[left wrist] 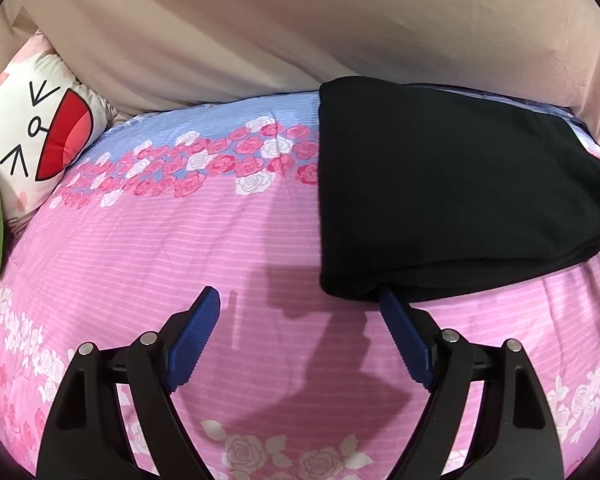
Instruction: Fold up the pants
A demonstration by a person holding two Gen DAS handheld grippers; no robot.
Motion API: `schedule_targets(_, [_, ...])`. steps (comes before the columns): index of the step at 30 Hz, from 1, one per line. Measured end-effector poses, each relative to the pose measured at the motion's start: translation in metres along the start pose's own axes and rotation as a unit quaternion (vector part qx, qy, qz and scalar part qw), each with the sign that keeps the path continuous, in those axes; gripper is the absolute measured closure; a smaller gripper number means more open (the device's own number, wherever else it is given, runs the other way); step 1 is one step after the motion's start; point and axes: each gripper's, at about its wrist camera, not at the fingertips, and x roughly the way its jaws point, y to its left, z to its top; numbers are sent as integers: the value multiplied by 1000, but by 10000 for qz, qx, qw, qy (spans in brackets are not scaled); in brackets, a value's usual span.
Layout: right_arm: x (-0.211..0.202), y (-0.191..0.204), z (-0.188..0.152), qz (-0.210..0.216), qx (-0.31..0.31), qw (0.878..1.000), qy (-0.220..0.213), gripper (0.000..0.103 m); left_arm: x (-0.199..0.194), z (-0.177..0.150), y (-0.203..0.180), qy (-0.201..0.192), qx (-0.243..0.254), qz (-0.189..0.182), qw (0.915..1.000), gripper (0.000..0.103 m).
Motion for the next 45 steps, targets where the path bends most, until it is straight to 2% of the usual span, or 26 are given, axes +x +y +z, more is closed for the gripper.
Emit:
schedule_targets(1, [10, -10, -3, -80, 64, 9998, 143, 80, 1, -1, 1, 15, -23, 33, 10000, 23])
schedule_targets(2, [17, -18, -5, 50, 231, 9994, 233, 79, 0, -2, 5, 26, -61, 79, 9999, 23])
schedule_targets(4, [3, -23, -9, 232, 525, 9981, 238, 77, -6, -6, 10, -10, -117, 55, 9999, 23])
schedule_targets(9, [-42, -7, -28, 75, 320, 9993, -171, 76, -36, -23, 18, -141, -179, -108, 9997, 19])
schedule_targets(12, [-59, -2, -50, 37, 263, 9995, -144, 74, -62, -39, 13, -256, -128, -186, 9994, 17])
schedule_targets(13, [-63, -1, -58, 33, 241, 9997, -99, 72, -68, -43, 12, -277, -135, -229, 9993, 13])
schedule_targets(15, [-72, 2, -72, -15, 168, 9998, -67, 54, -85, -55, 10, -342, -179, -342, 9987, 8])
schedule_targets(18, [-88, 8, -93, -201, 27, 9997, -103, 42, -102, -73, 0, -401, -101, -239, 9989, 7])
schedule_targets(25, [-107, 13, -134, -203, -75, 9997, 77, 39, -104, -107, -12, -132, -242, -280, 9992, 6])
schedule_targets(30, [-114, 15, -154, -187, -87, 9997, 139, 36, -104, -115, -6, -94, -363, -243, 9990, 6])
schedule_targets(36, [-122, 21, -159, -242, -137, 9996, -99, 34, -113, -118, -7, -340, -323, -141, 9988, 6])
schedule_targets(40, [-121, 24, -156, -283, -94, 9993, -229, 34, -109, -117, -13, -266, -178, -288, 9991, 6])
schedule_targets(45, [-113, 30, -146, -214, -3, 9993, -302, 34, -110, -111, -14, -461, -236, -655, 9965, 6])
